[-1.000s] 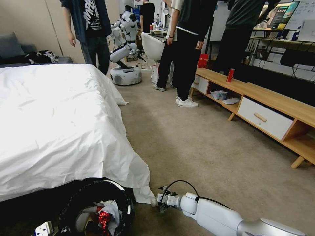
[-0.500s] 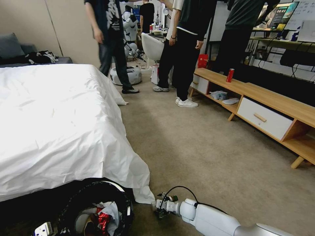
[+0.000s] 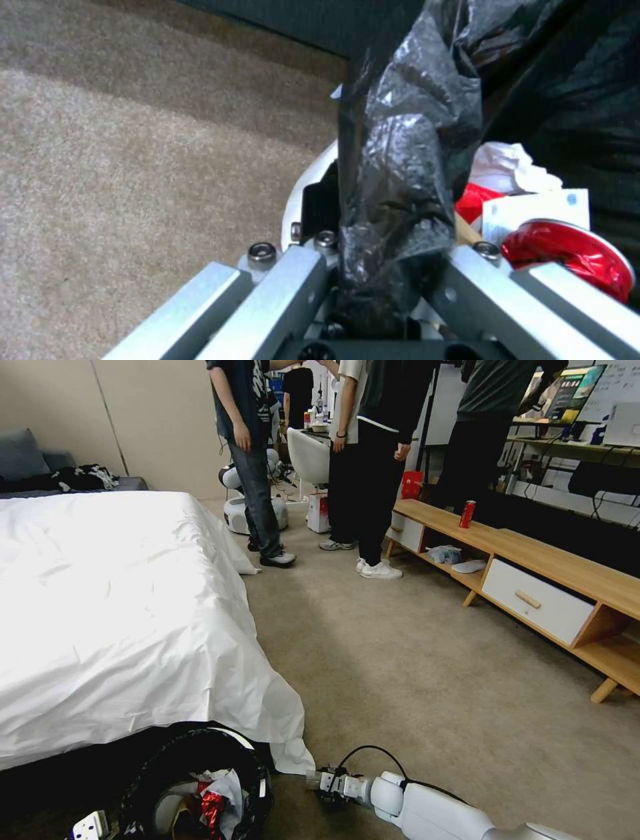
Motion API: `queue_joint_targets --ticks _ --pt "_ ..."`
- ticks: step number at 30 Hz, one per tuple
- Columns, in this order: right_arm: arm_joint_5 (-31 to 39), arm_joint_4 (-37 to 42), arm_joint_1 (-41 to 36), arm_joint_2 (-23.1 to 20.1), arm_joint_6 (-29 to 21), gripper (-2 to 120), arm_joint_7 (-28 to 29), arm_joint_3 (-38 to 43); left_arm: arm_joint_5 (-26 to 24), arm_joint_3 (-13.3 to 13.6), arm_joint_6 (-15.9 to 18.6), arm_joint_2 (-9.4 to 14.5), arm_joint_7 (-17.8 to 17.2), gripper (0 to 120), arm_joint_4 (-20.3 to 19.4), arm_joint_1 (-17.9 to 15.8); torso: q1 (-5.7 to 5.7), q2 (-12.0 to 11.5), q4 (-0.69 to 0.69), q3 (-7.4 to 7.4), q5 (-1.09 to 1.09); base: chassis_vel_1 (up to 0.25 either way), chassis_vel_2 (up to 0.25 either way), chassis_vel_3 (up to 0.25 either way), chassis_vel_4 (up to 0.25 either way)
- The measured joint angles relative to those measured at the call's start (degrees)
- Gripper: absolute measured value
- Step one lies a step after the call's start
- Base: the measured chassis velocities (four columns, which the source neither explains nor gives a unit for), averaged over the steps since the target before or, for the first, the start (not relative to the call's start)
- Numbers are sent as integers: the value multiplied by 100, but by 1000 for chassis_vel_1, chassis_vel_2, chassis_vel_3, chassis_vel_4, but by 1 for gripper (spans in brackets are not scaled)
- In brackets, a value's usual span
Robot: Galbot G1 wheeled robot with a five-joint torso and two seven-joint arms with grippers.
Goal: Pick up the trash bin, then pick up the garbage from the floor and place it into the trash bin.
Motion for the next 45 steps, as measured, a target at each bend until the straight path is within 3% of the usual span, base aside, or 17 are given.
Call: queue_joint_targets --ticks 5,13,15,22,30,39,45 --pt "104 102 -24 -85 -8 33 44 3 2 6 9 3 -5 0 -3 6 1 -2 -3 0 -2 0 0 0 0" --pt "584 1178 -34 -997 -255 31 303 69 -2 17 30 64 -20 0 -74 141 3 -5 -7 2 -8 0 0 0 0" --pt "776 1739 -9 -1423 -168 31 491 185 -44 31 60 92 -65 0 -130 184 3 -4 -6 2 -4 0 0 0 0" --pt "1013 2644 26 -1927 131 31 750 522 -137 42 97 137 -111 0 -187 199 3 -3 -6 1 -3 0 0 0 0" --pt "1607 4467 -51 -2792 260 31 907 1042 -179 64 126 187 -145 0 -275 263 2 -2 -6 1 -5 0 0 0 0" --pt "2267 5720 21 -3110 740 31 778 1617 -165 76 136 191 -145 0 -329 289 2 -1 -5 0 -5 0 0 0 0" --pt "3085 6534 211 -2857 930 31 711 1820 -155 76 145 196 -147 0 -372 307 1 -1 -5 0 -6 0 0 0 0"
